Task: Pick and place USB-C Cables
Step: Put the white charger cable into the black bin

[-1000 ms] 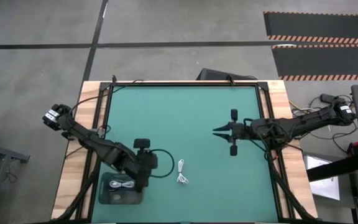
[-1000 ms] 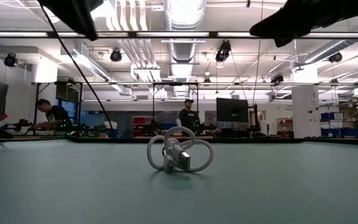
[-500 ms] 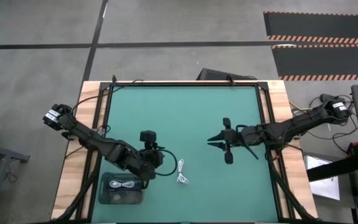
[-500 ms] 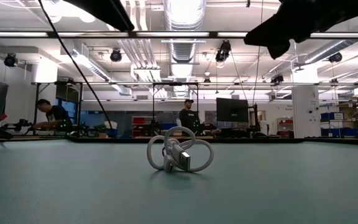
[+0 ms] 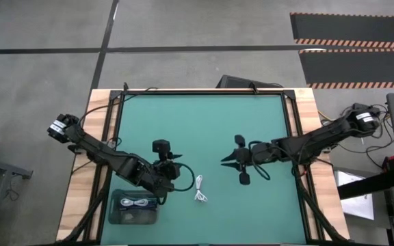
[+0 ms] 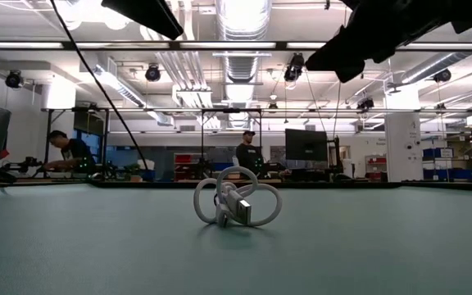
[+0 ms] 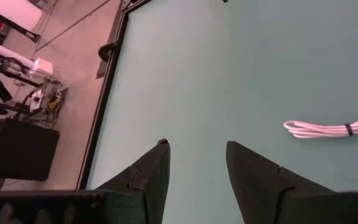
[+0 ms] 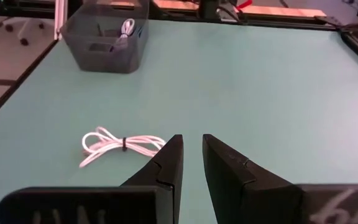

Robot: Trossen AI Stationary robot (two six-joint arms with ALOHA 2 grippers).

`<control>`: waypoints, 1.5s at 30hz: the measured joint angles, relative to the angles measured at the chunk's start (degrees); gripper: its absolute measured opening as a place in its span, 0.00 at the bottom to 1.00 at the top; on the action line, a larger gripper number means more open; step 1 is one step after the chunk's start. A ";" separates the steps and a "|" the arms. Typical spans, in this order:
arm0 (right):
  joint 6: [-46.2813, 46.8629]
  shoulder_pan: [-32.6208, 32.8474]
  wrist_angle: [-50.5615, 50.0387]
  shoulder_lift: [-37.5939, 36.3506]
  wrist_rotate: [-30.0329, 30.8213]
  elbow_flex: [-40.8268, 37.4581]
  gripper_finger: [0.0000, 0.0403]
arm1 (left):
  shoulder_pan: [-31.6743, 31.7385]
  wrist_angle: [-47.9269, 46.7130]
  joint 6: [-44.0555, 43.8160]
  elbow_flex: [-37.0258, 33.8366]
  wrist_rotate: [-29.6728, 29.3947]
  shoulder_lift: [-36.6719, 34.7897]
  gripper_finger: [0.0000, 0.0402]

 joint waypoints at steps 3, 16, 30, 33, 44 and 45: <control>-0.01 0.00 -0.30 1.28 -0.18 0.82 0.13 | 0.11 0.00 0.00 -0.01 0.00 0.00 0.35; -2.56 -1.99 -0.95 8.73 -9.55 6.76 0.13 | 0.25 0.24 -0.11 -0.01 -0.35 0.02 0.35; -5.15 -6.57 -0.71 19.10 -20.46 12.09 0.13 | 0.28 0.65 -0.11 -0.03 -0.42 0.03 0.35; -6.58 -7.04 -0.73 21.83 -22.78 13.90 0.13 | 0.28 1.16 -0.09 -0.03 -0.43 0.04 0.35; -10.65 -8.27 -0.69 32.25 -30.27 21.43 0.13 | 0.28 1.47 -0.09 -0.03 -0.44 0.04 0.35; -10.92 -8.35 -0.69 33.07 -30.77 21.94 0.13 | 0.28 1.47 -0.09 -0.03 -0.44 0.04 0.35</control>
